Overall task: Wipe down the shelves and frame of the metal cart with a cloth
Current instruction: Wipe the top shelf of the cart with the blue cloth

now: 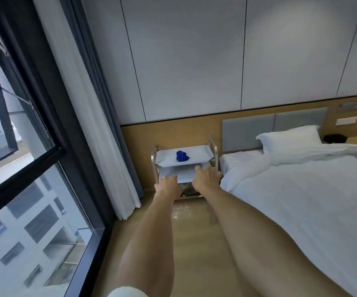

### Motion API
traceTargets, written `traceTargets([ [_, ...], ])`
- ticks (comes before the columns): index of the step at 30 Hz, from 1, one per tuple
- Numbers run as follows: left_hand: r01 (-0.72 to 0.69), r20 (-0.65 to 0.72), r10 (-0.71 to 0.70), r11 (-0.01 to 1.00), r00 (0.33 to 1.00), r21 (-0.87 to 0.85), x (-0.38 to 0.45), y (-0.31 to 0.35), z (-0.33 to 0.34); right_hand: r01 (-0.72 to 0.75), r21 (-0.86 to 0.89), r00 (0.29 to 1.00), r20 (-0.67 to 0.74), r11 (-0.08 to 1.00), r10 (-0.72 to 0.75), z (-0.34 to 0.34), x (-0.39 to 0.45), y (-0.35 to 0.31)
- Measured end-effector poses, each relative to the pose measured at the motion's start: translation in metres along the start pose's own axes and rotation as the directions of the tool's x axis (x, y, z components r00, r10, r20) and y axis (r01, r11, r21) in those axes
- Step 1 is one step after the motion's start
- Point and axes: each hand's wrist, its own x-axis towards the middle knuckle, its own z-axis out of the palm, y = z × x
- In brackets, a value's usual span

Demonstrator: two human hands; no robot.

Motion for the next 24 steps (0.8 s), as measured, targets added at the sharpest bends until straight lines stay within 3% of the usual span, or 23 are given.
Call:
traceTargets([
  [12, 0.013, 0.057, -0.012, 1.000, 0.998, -0.027, 0.221, 0.000, 0.008, -0.017, -0.011, 0.998, 0.063, 1.000, 0.018, 0.040, 0.220, -0.017],
  [24, 0.003, 0.096, 0.002, 0.999, 0.995, -0.049, 0.521, -0.044, 0.022, -0.020, -0.091, 0.994, 0.102, 0.996, 0.029, 0.111, 0.505, -0.082],
])
